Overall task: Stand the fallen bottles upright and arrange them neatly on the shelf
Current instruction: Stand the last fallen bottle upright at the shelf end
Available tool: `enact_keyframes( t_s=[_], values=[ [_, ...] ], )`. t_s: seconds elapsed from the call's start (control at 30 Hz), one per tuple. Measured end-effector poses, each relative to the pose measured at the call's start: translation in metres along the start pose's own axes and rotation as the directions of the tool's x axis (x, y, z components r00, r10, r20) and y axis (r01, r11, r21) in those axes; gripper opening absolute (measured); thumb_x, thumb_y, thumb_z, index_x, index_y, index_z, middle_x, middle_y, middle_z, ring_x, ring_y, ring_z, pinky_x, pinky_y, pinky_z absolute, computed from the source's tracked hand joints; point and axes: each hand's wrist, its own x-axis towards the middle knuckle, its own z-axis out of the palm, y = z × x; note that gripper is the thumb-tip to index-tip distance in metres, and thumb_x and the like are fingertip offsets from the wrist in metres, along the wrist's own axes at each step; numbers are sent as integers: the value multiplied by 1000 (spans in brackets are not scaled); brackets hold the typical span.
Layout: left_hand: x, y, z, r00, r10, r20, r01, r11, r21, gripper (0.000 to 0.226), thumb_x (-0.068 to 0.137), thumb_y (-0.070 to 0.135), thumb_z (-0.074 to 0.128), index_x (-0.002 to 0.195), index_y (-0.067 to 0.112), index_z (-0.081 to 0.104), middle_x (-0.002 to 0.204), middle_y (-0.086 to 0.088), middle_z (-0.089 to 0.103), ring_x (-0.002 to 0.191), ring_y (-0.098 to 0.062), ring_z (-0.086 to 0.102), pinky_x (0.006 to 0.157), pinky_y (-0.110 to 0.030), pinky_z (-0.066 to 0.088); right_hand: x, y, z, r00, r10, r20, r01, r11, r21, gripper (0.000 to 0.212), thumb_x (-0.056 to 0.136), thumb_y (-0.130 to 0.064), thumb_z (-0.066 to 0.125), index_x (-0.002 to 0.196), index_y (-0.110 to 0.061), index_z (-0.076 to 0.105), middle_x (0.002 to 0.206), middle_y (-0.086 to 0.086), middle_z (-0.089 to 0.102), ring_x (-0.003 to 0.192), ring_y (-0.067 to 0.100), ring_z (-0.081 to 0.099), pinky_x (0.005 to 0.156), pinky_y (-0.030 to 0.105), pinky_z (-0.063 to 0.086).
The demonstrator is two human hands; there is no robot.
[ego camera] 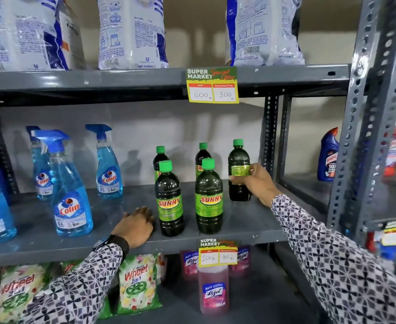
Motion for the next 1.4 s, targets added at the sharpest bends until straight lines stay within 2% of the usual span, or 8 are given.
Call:
enact_keyframes(
  t_s=[0.07,0.4,0.63,0.73,0.87,0.97,1.07,1.4],
  values=[
    [2,-3,2,1000,-1,11,1,1000,6,56,106,36,24,158,17,28,170,-11,22,158,-27,21,126,-56,15,-6,10,0,995,-71,-74,65,994,-85,65,72,-27,97,119,-13,54,110,2,72,101,22,71,89,37,58],
    [3,-3,6,1000,-11,6,11,1000,-19,55,105,36,23,157,19,29,169,-11,23,158,-27,21,125,-58,14,-22,45,13,981,-128,-145,104,982,-159,82,73,-34,96,138,-15,50,116,-1,66,109,21,66,101,40,54],
    [3,-1,2,1000,-8,-1,8,999,-41,54,105,34,24,156,17,32,169,-10,24,158,-25,20,125,-58,13,-9,56,8,998,-64,-10,65,985,159,89,95,9,63,167,-24,24,143,5,66,135,25,62,121,55,42],
    [4,-3,1,1000,0,9,0,1000,-19,54,105,34,25,156,17,32,169,-10,25,158,-25,20,125,-60,14,-10,55,10,995,-100,-7,100,991,88,94,87,-3,80,163,-28,31,137,3,68,127,20,66,116,52,48],
    [2,-2,1,1000,-14,7,14,999,-34,54,105,33,25,155,16,32,169,-9,26,158,-24,20,126,-59,13,25,92,12,984,-169,-52,165,984,-63,98,57,-54,95,143,-45,49,132,2,64,126,22,64,112,53,52],
    [-1,3,-2,1000,-24,0,24,998,-59,53,105,32,24,155,15,32,169,-10,26,158,-24,21,126,-57,12,9,74,9,978,-198,-59,193,978,-86,82,65,-38,94,136,-49,53,131,0,67,125,22,65,111,54,51],
    [-3,6,-6,999,-36,-1,36,997,-72,53,106,33,24,156,15,31,169,-10,24,158,-25,21,127,-55,11,-17,50,10,981,-186,-48,182,980,-82,77,80,-5,85,142,-36,51,127,0,70,120,21,67,112,50,51],
    [-4,7,-7,999,-48,-16,46,992,-116,55,106,35,24,157,16,30,169,-10,24,158,-25,22,127,-52,11,-21,45,11,985,-161,-60,151,978,-147,85,77,-21,94,145,-12,45,123,0,62,116,20,60,111,42,49]
  ],
)
